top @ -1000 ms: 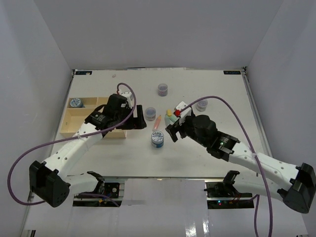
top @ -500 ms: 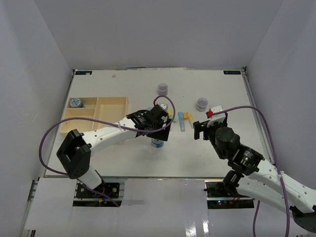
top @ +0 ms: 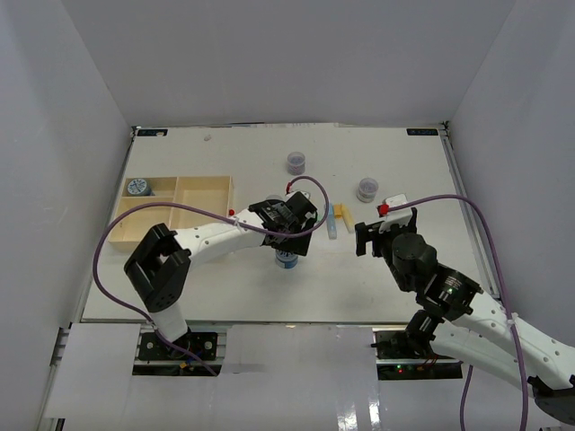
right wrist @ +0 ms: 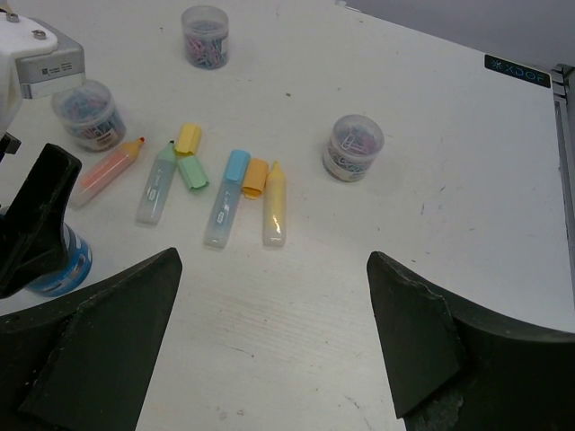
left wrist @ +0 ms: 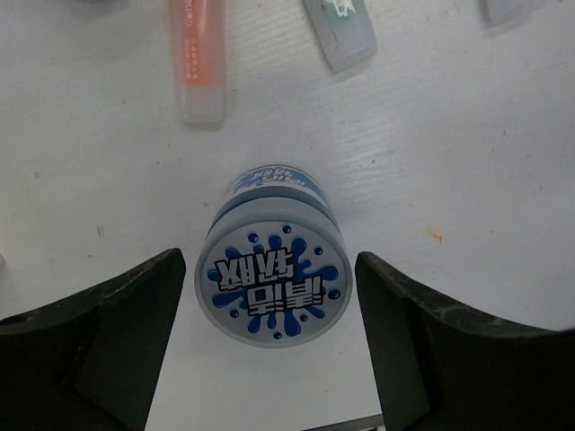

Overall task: Sort the stationery into containers
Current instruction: Pick up the stationery from the center of the board, then place the stationery in the storage box.

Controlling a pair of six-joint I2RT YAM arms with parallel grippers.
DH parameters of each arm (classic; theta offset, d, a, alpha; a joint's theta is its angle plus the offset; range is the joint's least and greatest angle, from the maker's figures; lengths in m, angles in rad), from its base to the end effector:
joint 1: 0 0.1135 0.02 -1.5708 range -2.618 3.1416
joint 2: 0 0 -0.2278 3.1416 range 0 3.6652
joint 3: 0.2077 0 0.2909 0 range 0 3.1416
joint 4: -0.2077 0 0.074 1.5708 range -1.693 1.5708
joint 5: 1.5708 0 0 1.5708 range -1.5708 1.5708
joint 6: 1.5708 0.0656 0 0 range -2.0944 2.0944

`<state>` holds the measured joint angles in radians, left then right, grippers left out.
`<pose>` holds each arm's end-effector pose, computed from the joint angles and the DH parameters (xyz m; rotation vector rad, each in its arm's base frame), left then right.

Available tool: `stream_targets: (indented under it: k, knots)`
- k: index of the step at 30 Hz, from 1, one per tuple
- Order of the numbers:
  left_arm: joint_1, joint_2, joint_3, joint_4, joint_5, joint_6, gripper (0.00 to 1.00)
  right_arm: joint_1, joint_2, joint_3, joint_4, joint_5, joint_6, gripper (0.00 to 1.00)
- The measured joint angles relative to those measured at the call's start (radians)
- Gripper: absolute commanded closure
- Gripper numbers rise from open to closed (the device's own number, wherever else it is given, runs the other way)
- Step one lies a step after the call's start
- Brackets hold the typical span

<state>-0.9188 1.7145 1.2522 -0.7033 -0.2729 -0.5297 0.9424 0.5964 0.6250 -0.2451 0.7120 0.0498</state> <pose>0.2496 -0.2979 0.1396 0.4405 2.6236 -0.0885 0.1729 0.1650 0.2830 -0.2692 1.7140 0.0925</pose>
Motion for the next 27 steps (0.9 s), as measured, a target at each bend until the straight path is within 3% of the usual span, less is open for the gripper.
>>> stream_targets:
  k: [5, 8, 13, 18, 22, 27]
  knots:
    - [0.0, 0.005, 0.011, -0.005, 0.001, -0.005, 0.43, 0.0, 0.008, 0.0, 0.0, 0.0, 0.0, 0.1]
    - [0.0, 0.005, 0.013, -0.014, 0.002, -0.006, 0.53, 0.0, 0.013, -0.001, 0.0, 0.0, -0.001, 0.09]
    - [0.0, 0.005, 0.052, -0.073, 0.002, -0.009, 0.54, 0.0, 0.014, -0.001, 0.0, -0.001, -0.003, 0.09]
    - [0.041, -0.002, 0.188, -0.177, -0.025, 0.006, 0.53, 0.0, 0.014, 0.0, 0.0, -0.018, -0.004, 0.09]
    - [0.218, -0.043, 0.274, -0.223, -0.026, 0.043, 0.53, 0.0, 0.018, 0.0, 0.0, -0.049, -0.003, 0.09]
    - [0.57, -0.079, 0.391, -0.248, -0.042, 0.119, 0.51, 0.0, 0.024, 0.0, 0.0, -0.089, -0.002, 0.08]
